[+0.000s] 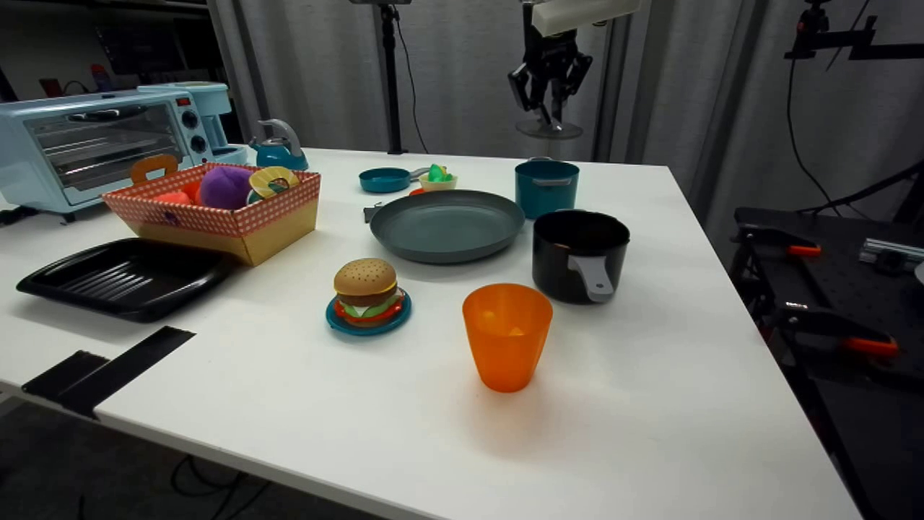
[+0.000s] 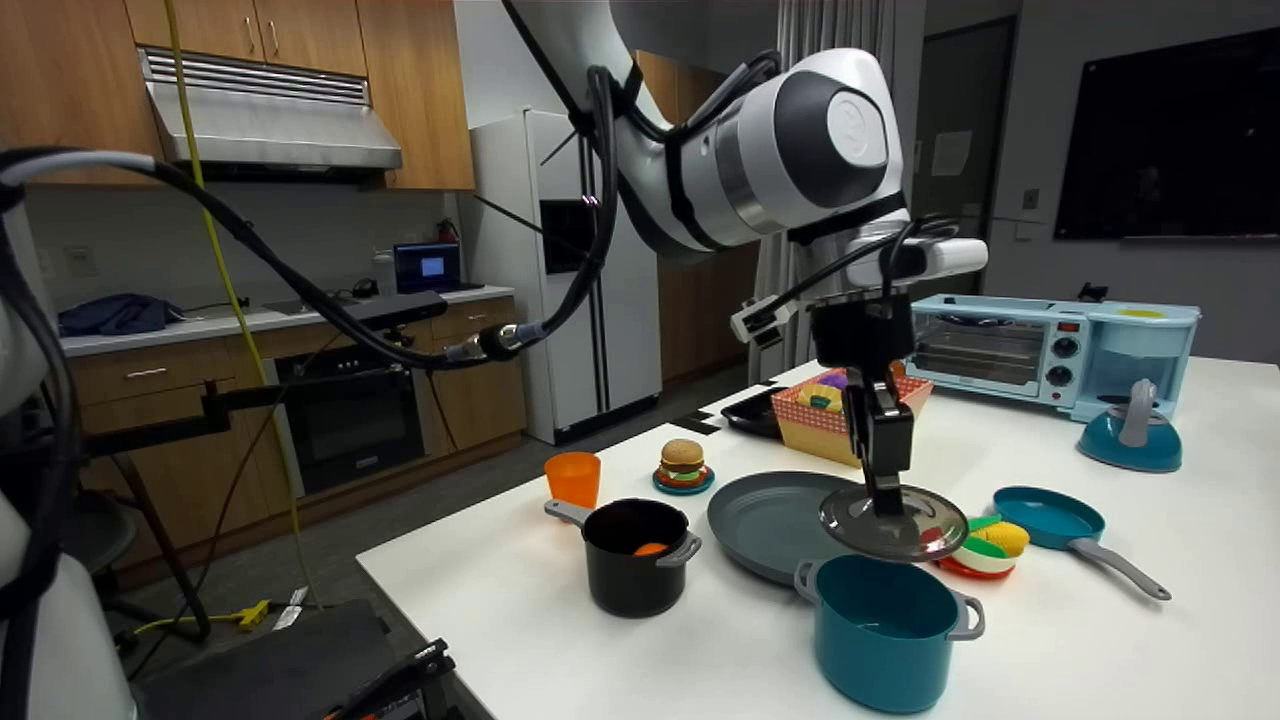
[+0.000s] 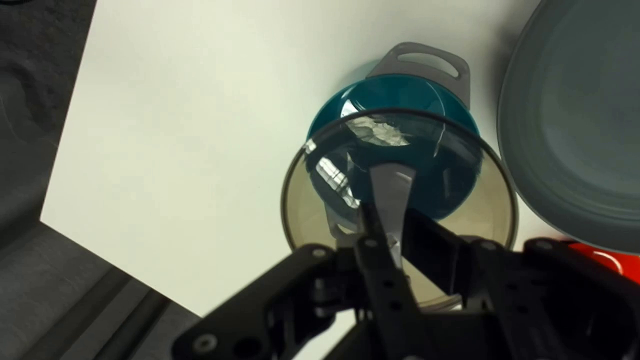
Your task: Move the black lid to the blue pot then move it back to the black pot
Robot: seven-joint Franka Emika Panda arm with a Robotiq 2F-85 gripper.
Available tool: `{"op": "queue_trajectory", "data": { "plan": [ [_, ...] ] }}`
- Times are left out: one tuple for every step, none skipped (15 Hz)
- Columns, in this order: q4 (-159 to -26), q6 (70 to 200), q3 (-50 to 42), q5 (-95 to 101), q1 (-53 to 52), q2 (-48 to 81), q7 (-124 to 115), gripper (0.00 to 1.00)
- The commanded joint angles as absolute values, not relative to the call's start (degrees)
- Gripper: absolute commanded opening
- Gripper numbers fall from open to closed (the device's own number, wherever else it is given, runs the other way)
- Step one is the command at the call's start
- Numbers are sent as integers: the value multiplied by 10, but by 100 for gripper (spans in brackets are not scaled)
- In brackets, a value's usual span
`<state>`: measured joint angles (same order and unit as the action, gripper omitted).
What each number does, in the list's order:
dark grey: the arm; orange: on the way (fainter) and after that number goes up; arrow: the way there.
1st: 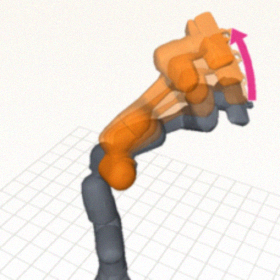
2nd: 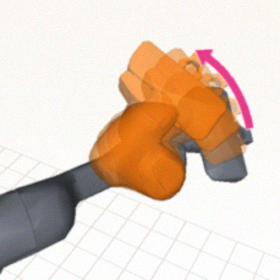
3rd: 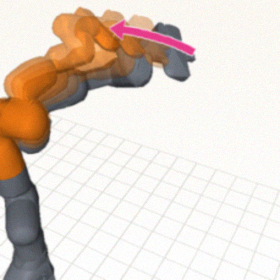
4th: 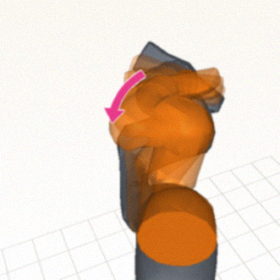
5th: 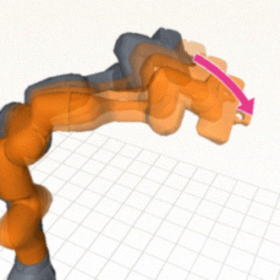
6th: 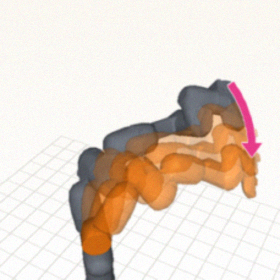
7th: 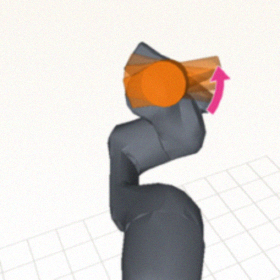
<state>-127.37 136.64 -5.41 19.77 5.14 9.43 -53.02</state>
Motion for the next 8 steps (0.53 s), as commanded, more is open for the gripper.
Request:
{"op": "queue_trajectory", "data": {
  "plan": [
    [-1272, 1375, -67, 187, 41, 109, -522, 4],
    [-1272, 1376, -67, 186, 41, 112, -522, 4],
    [-1273, 1377, -68, 187, 41, 115, -522, 4],
    [-1274, 1378, -69, 187, 41, 117, -521, 4],
    [-1275, 1379, -70, 186, 41, 120, -520, 4],
    [-1275, 1380, -71, 186, 41, 123, -520, 4],
    [-1275, 1381, -72, 184, 42, 126, -519, 4],
    [-1274, 1383, -72, 182, 42, 130, -517, 4]
  ]
}}
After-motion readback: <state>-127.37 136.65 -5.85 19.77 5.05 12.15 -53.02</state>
